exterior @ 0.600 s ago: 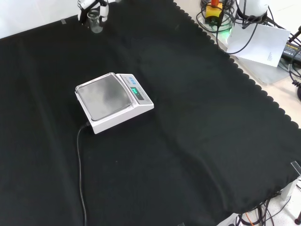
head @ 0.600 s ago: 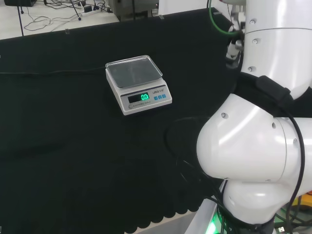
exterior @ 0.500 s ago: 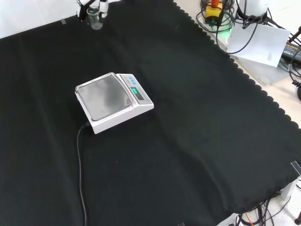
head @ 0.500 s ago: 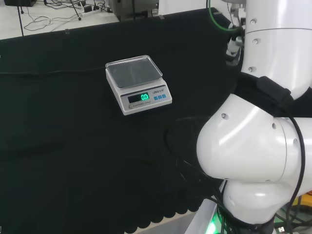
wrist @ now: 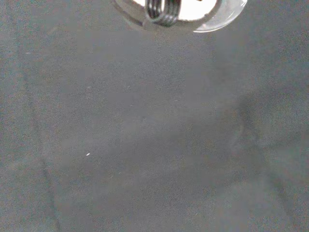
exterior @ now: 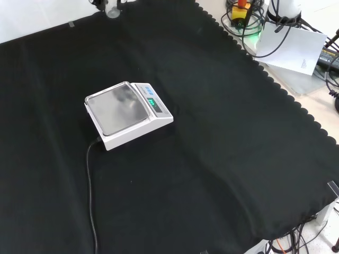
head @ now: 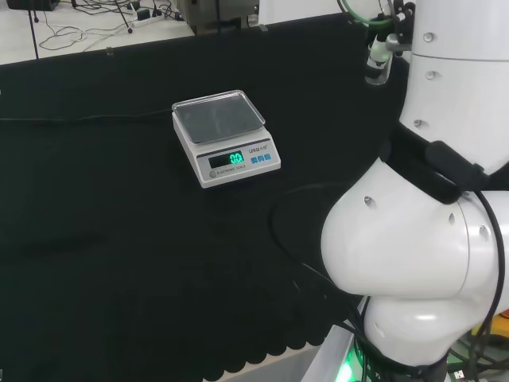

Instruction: Put the beaker on the electronic balance.

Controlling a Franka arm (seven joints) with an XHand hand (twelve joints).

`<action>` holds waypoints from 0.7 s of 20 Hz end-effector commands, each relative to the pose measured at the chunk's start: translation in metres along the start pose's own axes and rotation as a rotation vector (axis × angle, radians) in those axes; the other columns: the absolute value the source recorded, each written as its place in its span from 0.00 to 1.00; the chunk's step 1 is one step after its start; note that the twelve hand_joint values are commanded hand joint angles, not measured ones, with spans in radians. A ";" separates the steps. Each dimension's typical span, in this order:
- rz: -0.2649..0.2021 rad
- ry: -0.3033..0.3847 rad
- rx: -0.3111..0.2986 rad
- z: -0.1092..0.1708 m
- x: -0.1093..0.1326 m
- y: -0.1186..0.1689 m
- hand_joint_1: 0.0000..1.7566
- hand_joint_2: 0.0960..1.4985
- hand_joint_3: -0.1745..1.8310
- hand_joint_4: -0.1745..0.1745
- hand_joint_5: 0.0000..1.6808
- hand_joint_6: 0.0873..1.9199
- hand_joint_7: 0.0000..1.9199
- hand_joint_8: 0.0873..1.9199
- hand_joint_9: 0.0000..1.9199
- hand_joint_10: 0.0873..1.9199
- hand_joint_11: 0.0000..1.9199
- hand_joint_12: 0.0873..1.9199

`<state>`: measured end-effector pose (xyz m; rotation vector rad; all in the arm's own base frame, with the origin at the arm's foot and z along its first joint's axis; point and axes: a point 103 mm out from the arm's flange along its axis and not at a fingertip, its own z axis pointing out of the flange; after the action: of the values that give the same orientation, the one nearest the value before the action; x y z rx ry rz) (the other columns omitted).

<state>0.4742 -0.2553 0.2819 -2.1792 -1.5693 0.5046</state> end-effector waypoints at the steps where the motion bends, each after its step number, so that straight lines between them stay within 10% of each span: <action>1: -0.084 -0.053 -0.061 -0.010 0.049 -0.032 0.87 0.80 0.09 0.00 0.33 0.76 0.40 0.50 0.40 0.61 0.31 0.83; 14: -0.233 -0.092 -0.062 0.004 0.152 -0.009 0.87 0.80 0.09 0.00 0.34 0.76 0.40 0.49 0.40 0.60 0.32 0.83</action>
<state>0.4917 -0.1440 0.2947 -2.0680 -1.8255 0.4832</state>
